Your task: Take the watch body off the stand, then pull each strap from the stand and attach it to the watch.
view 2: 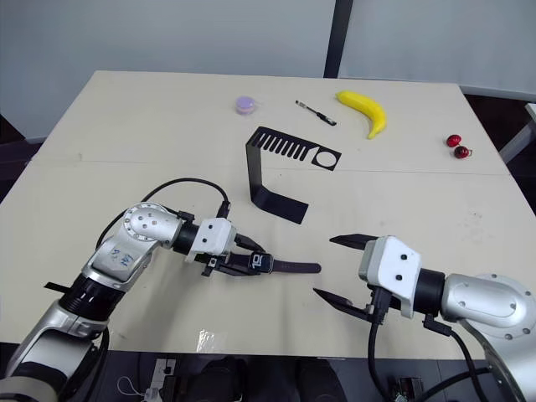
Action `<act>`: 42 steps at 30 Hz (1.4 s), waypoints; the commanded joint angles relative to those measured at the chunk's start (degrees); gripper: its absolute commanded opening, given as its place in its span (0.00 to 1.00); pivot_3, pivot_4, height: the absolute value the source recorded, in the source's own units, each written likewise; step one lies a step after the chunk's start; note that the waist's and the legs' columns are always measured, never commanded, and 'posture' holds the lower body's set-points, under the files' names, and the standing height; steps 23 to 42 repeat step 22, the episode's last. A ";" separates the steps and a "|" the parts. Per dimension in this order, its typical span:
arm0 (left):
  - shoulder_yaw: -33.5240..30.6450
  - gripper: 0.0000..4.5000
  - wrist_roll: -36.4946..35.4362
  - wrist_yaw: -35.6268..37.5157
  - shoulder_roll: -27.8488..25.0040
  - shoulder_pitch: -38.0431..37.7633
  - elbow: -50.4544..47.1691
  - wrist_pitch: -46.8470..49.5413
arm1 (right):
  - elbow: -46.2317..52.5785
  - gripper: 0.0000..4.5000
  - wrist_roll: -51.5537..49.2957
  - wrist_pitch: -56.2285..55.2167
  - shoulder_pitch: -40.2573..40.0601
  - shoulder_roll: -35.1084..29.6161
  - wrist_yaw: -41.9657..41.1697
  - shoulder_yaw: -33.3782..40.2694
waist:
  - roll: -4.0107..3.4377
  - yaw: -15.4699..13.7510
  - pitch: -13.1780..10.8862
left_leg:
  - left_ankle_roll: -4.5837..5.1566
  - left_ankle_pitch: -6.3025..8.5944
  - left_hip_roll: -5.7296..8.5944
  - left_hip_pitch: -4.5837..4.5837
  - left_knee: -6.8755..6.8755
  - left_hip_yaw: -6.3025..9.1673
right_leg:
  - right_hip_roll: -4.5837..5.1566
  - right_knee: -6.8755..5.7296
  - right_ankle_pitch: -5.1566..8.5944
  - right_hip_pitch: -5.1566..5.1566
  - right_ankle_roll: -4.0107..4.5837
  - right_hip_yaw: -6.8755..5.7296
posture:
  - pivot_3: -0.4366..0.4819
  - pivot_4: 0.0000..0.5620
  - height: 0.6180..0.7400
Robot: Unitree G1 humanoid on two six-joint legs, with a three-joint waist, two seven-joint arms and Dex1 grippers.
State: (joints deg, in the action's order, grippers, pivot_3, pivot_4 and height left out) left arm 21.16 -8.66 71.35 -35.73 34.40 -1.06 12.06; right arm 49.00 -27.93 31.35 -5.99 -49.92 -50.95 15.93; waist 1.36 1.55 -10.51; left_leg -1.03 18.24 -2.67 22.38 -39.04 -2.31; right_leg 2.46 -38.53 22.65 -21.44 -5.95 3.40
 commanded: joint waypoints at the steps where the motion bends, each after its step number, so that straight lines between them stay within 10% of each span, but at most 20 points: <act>1: 1.78 0.35 3.11 -1.47 1.40 0.62 1.83 0.15 | 0.50 1.00 0.93 -1.04 -0.43 -0.34 1.07 -0.36 | 0.00 -0.05 0.00 | 0.00 0.00 0.00 0.00 0.00 0.00 | 0.00 0.00 0.00 0.00 0.00 0.00 | 0.48 0.27 1.00; 2: 1.65 0.35 3.29 -2.24 2.15 0.56 2.38 0.73 | 0.37 1.00 1.12 -1.04 -0.55 -0.33 1.10 -0.42 | 0.00 -0.07 0.00 | 0.00 0.00 0.01 0.00 -0.01 0.00 | 0.01 0.00 0.00 0.00 0.00 0.00 | 0.48 0.27 1.00; 7: -4.46 0.99 -3.87 -0.53 0.78 0.14 -1.06 10.23 | 0.05 1.00 -1.08 0.12 -2.07 -1.21 -0.58 2.57 | 0.00 0.07 0.00 | 0.00 0.00 0.00 0.02 -0.01 0.01 | 0.02 -0.10 0.00 0.00 0.00 -0.01 | 0.48 0.27 1.00; 12: -17.59 1.00 -16.77 9.14 -12.07 -2.35 -6.26 18.02 | -2.53 1.00 -11.06 4.22 -2.99 -2.97 -4.08 11.45 | 0.00 0.58 0.00 | -0.01 -0.01 -0.09 -0.05 0.07 0.01 | -0.07 -0.12 0.01 -0.02 0.02 0.03 | 0.48 0.27 1.00; 20: -36.64 1.00 -17.21 17.51 -33.52 -14.82 2.41 11.64 | -11.77 1.00 -15.15 6.70 -10.69 -10.18 -18.54 25.52 | -0.01 -0.39 -0.01 | 0.12 0.07 0.02 -0.10 0.15 0.06 | 0.13 0.43 0.01 0.20 0.02 -0.08 | 0.48 0.27 1.00; 42: -38.49 1.00 -17.09 17.16 -34.46 -17.56 2.26 10.01 | -13.74 1.00 -14.73 5.81 -10.46 -10.28 -19.36 25.64 | -0.01 -0.41 -0.01 | 0.41 0.23 0.02 -0.19 0.16 0.08 | 0.16 0.57 0.01 0.40 0.02 -0.10 | 0.48 0.27 1.00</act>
